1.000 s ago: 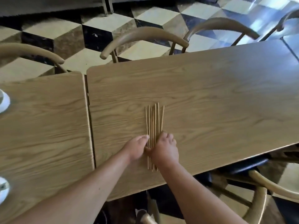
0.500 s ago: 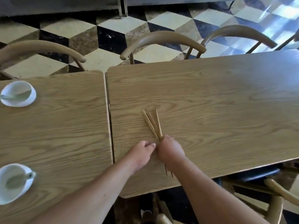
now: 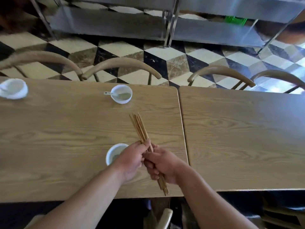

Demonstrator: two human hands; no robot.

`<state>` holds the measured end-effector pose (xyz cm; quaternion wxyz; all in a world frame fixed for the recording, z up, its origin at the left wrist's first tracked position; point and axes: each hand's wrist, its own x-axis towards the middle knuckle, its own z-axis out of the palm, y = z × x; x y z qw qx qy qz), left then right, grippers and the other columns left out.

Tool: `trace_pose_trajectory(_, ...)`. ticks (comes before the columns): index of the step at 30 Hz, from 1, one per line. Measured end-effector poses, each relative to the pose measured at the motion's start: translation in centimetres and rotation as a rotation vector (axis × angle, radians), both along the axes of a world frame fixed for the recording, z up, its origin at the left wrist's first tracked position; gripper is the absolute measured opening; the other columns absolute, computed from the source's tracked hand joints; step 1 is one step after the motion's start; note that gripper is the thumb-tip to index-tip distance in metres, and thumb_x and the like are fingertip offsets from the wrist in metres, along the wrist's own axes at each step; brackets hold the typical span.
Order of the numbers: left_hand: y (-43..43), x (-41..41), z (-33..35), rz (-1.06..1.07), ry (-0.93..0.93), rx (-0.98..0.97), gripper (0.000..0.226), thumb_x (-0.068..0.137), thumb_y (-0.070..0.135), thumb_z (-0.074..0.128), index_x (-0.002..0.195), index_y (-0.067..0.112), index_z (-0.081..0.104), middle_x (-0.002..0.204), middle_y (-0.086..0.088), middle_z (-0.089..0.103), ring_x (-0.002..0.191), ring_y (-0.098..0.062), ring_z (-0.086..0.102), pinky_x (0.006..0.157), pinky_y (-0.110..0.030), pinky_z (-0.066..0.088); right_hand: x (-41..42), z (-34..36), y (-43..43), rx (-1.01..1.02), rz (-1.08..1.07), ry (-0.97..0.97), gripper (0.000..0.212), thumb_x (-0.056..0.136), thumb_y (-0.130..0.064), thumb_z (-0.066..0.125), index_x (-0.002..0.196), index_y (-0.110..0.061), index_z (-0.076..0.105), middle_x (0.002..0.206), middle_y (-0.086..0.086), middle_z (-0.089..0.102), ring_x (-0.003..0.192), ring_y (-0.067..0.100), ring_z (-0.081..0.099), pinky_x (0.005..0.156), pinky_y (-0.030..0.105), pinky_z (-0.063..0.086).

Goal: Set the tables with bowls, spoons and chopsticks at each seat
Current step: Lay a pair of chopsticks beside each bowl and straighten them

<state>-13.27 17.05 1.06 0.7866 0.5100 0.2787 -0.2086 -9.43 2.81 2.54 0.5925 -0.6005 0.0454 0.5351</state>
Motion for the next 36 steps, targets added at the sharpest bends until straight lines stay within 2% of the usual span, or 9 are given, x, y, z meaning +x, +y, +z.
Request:
trace_pose_trajectory(4,6.1,-2.5,1.6,0.024,-0.040,0.040,0.044,0.113,0.036,0.051,0.106,0.001,0.076,0.076,-0.012,0.074,0.058,-0.023,0.064,0.061,-0.039,0.049,-3.7,1.1,5.9,0.026,-0.074,-0.001,0.027,0.111,-0.036,0.054,0.096,-0.015,0.061,0.066,0.002,0.059,0.050,0.016,0.052,0.047,0.028,0.047)
trace_pose_trajectory(9,8.4,-3.6,1.7,-0.026,-0.035,0.083,0.043,0.113,0.034,0.052,0.105,-0.001,0.074,0.062,-0.012,0.066,0.031,-0.020,0.040,0.029,-0.022,0.034,-5.8,1.7,8.7,0.010,-0.098,-0.055,0.049,0.115,-0.042,0.042,0.101,-0.003,0.067,0.078,0.013,0.071,0.059,0.028,0.069,0.056,0.037,0.061)
trace_pose_trajectory(12,8.2,-3.5,1.9,-0.047,-0.022,0.138,0.041,0.113,0.032,0.053,0.102,0.000,0.078,0.064,-0.008,0.071,0.031,-0.016,0.042,0.029,-0.019,0.029,-5.9,1.3,8.4,0.043,-0.139,0.000,0.044,0.117,-0.037,0.041,0.116,0.000,0.065,0.090,0.020,0.076,0.066,0.033,0.073,0.060,0.041,0.064)
trace_pose_trajectory(16,7.9,-2.4,1.9,-0.067,-0.020,0.430,0.038,0.110,0.032,0.057,0.092,0.009,0.080,0.070,0.000,0.080,0.054,-0.014,0.073,0.046,-0.021,0.050,-5.2,0.0,8.0,0.034,-0.161,-0.021,0.036,0.115,-0.033,0.042,0.122,-0.008,0.068,0.106,0.027,0.080,0.080,0.038,0.078,0.070,0.047,0.066)
trace_pose_trajectory(20,7.1,-1.0,1.7,-0.087,0.001,0.627,0.037,0.110,0.032,0.057,0.085,0.013,0.075,0.057,0.008,0.073,0.049,-0.007,0.067,0.048,-0.023,0.048,-4.7,-1.3,7.6,-0.052,-0.159,-0.115,0.033,0.115,-0.032,0.043,0.120,-0.015,0.070,0.103,0.016,0.083,0.091,0.039,0.080,0.069,0.042,0.064)
trace_pose_trajectory(25,6.0,0.4,1.5,0.071,0.048,0.459,0.031,0.115,0.023,0.050,0.098,0.001,0.064,0.070,-0.008,0.073,0.047,-0.013,0.069,0.043,-0.022,0.054,-3.3,-3.6,3.9,-0.230,-0.330,-0.244,0.028,0.115,-0.028,0.047,0.105,-0.018,0.071,0.074,0.003,0.071,0.048,0.015,0.060,0.044,0.029,0.050)
trace_pose_trajectory(28,5.7,0.0,0.9,0.037,0.046,0.472,0.033,0.115,0.027,0.048,0.102,0.000,0.063,0.078,-0.013,0.070,0.049,-0.013,0.068,0.045,-0.020,0.053,-2.3,-6.3,0.6,-0.469,-0.405,-0.254,0.024,0.111,-0.034,0.054,0.096,-0.019,0.066,0.066,-0.002,0.055,0.045,0.010,0.047,0.039,0.024,0.036)
trace_pose_trajectory(33,5.4,-0.9,-0.2,-0.013,0.058,0.512,0.034,0.115,0.031,0.047,0.104,0.003,0.063,0.064,0.003,0.074,0.054,-0.014,0.070,0.046,-0.024,0.054,-2.6,-11.0,0.3,-0.680,-0.118,-0.264,0.028,0.110,-0.028,0.044,0.120,-0.007,0.059,0.101,0.010,0.064,0.081,0.027,0.062,0.062,0.034,0.052)
trace_pose_trajectory(36,5.5,-1.5,-0.3,-0.020,0.050,0.482,0.035,0.115,0.030,0.046,0.095,0.012,0.067,0.066,0.003,0.074,0.057,-0.017,0.070,0.049,-0.027,0.055,-2.5,-11.7,2.0,-0.662,-0.061,-0.281,0.027,0.107,-0.021,0.045,0.116,-0.003,0.063,0.108,0.017,0.072,0.100,0.042,0.072,0.083,0.047,0.061)
